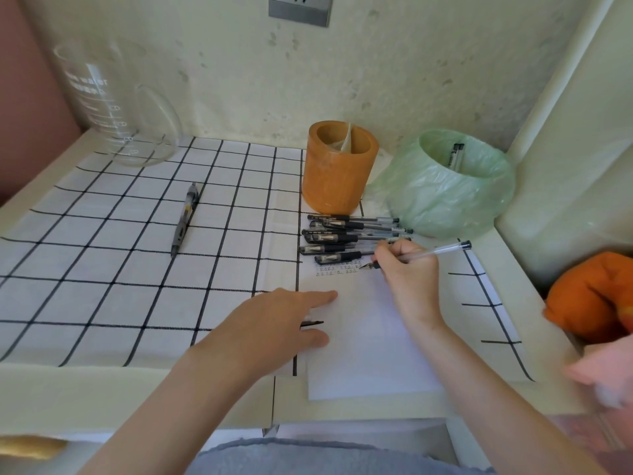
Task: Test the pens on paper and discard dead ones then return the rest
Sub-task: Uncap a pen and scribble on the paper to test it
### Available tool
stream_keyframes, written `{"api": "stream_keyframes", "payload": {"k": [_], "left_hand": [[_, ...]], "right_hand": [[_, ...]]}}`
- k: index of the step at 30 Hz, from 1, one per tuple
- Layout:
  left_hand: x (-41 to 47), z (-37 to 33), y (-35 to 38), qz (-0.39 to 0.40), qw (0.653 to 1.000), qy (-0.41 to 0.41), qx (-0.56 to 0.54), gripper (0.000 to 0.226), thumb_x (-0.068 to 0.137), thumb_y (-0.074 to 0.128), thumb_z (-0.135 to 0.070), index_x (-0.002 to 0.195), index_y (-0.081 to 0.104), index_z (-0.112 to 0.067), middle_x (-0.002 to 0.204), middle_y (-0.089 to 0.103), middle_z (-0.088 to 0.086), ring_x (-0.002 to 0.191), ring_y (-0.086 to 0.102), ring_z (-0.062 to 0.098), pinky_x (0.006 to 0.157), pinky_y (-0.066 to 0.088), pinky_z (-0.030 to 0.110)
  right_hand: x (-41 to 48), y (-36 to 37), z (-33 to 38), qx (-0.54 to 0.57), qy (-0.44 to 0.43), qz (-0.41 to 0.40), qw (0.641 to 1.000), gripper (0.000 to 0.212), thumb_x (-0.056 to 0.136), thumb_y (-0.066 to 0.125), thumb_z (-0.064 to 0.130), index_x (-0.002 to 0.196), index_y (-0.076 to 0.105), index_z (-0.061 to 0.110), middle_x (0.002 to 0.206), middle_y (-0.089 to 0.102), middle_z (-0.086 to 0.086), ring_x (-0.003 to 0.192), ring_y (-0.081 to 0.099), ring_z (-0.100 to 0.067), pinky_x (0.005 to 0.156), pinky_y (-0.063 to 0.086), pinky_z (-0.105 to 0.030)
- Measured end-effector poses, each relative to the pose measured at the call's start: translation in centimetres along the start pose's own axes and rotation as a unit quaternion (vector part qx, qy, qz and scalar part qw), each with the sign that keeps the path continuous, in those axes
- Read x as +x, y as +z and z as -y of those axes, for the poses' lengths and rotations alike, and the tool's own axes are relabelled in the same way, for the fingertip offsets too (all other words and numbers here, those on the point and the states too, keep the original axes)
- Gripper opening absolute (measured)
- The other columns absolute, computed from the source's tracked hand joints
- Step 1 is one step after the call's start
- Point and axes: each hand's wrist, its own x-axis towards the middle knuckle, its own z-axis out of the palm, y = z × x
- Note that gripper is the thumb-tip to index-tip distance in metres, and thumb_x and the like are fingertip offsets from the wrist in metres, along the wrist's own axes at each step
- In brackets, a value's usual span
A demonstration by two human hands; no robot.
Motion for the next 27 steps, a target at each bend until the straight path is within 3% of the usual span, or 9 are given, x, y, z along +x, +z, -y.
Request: {"api": "stream_keyframes", "payload": {"k": [3,6,12,22,27], "left_hand": [[-0.07,0.00,-0.03,-0.002,1.000,0.001,-0.002,0.056,0.088,0.055,-0.044,0.135,0.027,-0.056,0.126,0.056,-0.007,0.107,0.054,0.011,0.075,0.037,0.019],[-0.05,-0.03,-0.10,-0.003,1.000,0.002,0.000,0.056,0.087,0.055,-0.044,0.135,0.027,-0.056,0.125,0.057,-0.006,0.105,0.054,0.011,0.074,0.037,0.020],[0.04,0.03,-0.09,0.003,1.000,-0.003,0.004,0.056,0.088,0.055,-0.044,0.135,0.026,-0.056,0.129,0.054,-0.006,0.111,0.054,0.012,0.079,0.039,0.021],[-0.02,-0.15,-0.21,0.010,1.000,-0.004,0.001,0.057,0.088,0.054,-0.044,0.136,0.025,-0.055,0.131,0.053,-0.005,0.114,0.053,0.013,0.084,0.041,0.023],[-0.14,-0.19,-0.36,0.013,1.000,-0.004,0.004,0.057,0.089,0.054,-0.044,0.137,0.025,-0.054,0.130,0.054,-0.004,0.113,0.053,0.013,0.083,0.041,0.022]], "right_hand": [[0.06,0.11,-0.15,-0.005,0.003,0.001,1.000,0.031,0.084,0.061,0.004,0.054,0.053,-0.003,0.043,0.039,0.009,0.051,0.035,-0.009,0.050,0.029,-0.018],[0.02,0.15,-0.16,-0.009,-0.005,-0.004,1.000,0.027,0.083,0.061,0.003,0.061,0.055,-0.012,0.049,0.041,-0.001,0.055,0.038,-0.011,0.051,0.030,-0.018],[0.05,0.10,0.02,-0.012,0.004,-0.007,1.000,0.024,0.082,0.060,0.001,0.062,0.057,-0.011,0.048,0.041,0.001,0.053,0.037,-0.008,0.049,0.030,-0.015],[-0.09,0.08,0.27,-0.021,0.003,-0.003,1.000,0.023,0.080,0.059,0.000,0.063,0.055,-0.015,0.058,0.043,-0.013,0.059,0.038,-0.016,0.050,0.028,-0.018],[-0.11,0.01,0.27,-0.019,0.006,-0.006,1.000,0.023,0.081,0.059,0.000,0.060,0.057,-0.011,0.050,0.042,-0.002,0.055,0.037,-0.009,0.048,0.029,-0.016]]}}
